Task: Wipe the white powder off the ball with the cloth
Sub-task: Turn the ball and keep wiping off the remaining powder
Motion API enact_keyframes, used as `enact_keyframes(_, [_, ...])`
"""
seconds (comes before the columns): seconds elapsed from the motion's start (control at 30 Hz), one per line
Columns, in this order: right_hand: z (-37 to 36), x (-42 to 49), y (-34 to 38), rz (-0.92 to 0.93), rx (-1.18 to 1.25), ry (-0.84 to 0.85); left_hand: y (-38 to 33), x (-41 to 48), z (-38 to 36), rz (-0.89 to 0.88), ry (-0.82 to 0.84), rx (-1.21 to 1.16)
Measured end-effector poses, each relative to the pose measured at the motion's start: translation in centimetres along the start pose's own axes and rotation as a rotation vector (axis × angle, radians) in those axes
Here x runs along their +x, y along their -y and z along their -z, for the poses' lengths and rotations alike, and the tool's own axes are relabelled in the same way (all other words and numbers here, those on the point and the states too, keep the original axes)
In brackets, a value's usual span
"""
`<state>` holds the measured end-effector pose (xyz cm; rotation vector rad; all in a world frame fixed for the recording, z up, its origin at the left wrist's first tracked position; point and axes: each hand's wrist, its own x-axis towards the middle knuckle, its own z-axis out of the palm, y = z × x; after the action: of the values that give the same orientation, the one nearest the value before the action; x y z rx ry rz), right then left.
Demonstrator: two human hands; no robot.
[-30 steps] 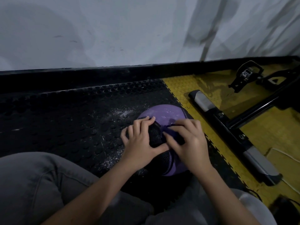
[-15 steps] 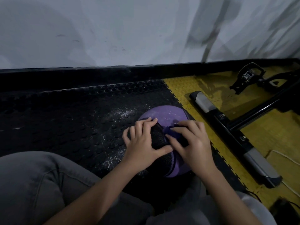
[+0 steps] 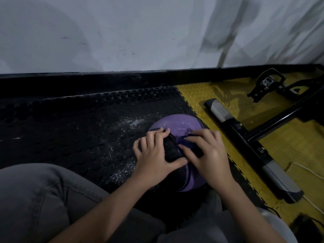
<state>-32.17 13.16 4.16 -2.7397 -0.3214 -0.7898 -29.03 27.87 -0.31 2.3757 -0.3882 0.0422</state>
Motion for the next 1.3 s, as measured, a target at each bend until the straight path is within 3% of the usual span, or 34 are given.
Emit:
enact_keyframes(0.07, [0.4, 1.3, -1.4, -0.064, 0.048, 0.03, -0.1, 0.0, 0.0, -0.009, -0.003, -0.001])
enact_keyframes(0.17, [0.5, 4.3, -4.3, -0.387, 0.184, 0.065, -0.2, 0.2, 0.1, -0.027, 0.013, 0.016])
enact_keyframes(0.23, [0.1, 5.2, -5.1, -0.461, 0.183, 0.084, -0.1, 0.3, 0.0, -0.032, 0.008, 0.024])
enact_keyframes(0.47, [0.3, 1.8, 0.1, -0.061, 0.014, 0.065, 0.1, -0.1, -0.1, -0.013, -0.018, 0.005])
enact_keyframes(0.53, [0.6, 2.6, -1.0, -0.115, 0.069, 0.103, 0.0, 0.0, -0.1, -0.028, -0.011, 0.015])
enact_keyframes(0.7, [0.2, 5.3, -5.1, -0.537, 0.242, 0.064, -0.2, 0.2, 0.0, -0.047, -0.009, 0.031])
enact_keyframes(0.77, [-0.2, 5.1, -4.2, -0.495, 0.14, 0.05, -0.1, 0.2, -0.1, -0.039, -0.03, 0.028])
enact_keyframes(0.97, [0.2, 2.4, -0.1, -0.062, -0.015, 0.081, -0.1, -0.1, -0.1, -0.03, -0.057, 0.037])
enact_keyframes(1.17, [0.1, 5.2, -4.3, -0.409, 0.052, 0.068, 0.1, -0.1, -1.6, -0.21, -0.256, 0.161])
enact_keyframes(1.3, [-0.1, 4.4, -1.6, -0.216, 0.011, 0.081, 0.3, -0.4, -1.8, -0.196, -0.296, 0.185])
